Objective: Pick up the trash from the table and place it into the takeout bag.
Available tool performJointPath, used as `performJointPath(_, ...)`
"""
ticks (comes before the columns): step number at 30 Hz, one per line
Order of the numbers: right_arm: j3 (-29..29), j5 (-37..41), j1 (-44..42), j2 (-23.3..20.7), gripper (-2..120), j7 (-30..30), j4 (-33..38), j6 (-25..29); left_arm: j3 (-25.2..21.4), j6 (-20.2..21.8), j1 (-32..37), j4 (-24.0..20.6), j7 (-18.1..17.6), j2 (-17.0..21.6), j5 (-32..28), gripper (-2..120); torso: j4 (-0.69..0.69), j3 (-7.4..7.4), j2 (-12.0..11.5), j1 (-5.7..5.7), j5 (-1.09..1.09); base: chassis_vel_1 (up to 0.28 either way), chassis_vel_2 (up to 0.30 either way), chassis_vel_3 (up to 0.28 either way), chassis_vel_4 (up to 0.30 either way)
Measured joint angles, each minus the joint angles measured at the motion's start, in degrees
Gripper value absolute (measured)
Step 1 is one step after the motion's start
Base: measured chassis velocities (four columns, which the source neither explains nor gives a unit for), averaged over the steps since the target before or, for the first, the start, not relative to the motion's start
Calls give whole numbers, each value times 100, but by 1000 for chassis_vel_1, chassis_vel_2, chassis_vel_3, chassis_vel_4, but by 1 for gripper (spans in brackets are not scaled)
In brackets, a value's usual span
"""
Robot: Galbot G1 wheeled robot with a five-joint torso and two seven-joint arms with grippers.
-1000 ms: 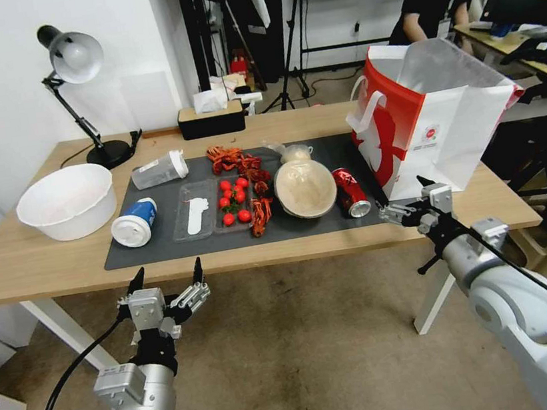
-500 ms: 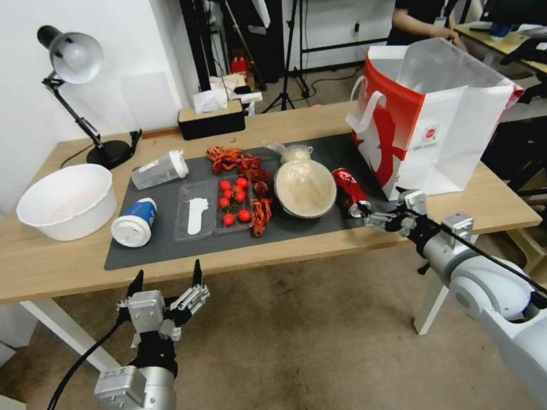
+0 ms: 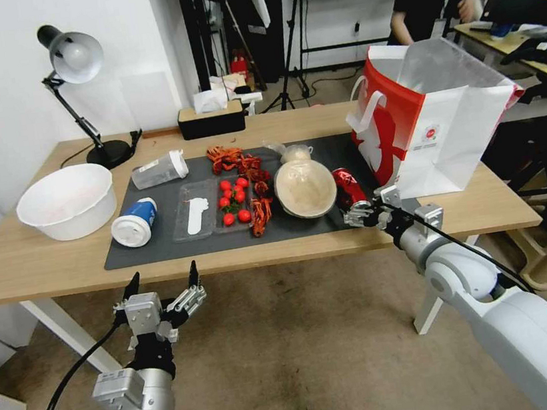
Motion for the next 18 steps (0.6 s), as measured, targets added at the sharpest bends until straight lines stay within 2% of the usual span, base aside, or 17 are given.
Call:
performJointPath(11, -299, 18, 368, 123, 99, 85, -293, -108, -21, -67, 34, 33, -7, -34, 28, 100, 0, 0, -1, 0, 0, 0, 0, 0, 0)
performJointPath(14, -363, 4, 431, 167, 92, 115, -365, -184, -25, -83, 43, 45, -10, -58, 44, 100, 0, 0, -1, 0, 0, 0, 0, 0, 0)
performJointPath(16, -368, -18, 437, 197, 82, 177, -403, -251, -24, -93, 54, 48, -11, -77, 57, 100, 0, 0, -1, 0, 1, 0, 0, 0, 0)
performJointPath(18, -368, -19, 437, 210, 80, 202, -417, -287, -21, -95, 58, 49, -11, -82, 59, 100, 0, 0, -1, 0, 0, 0, 0, 0, 0)
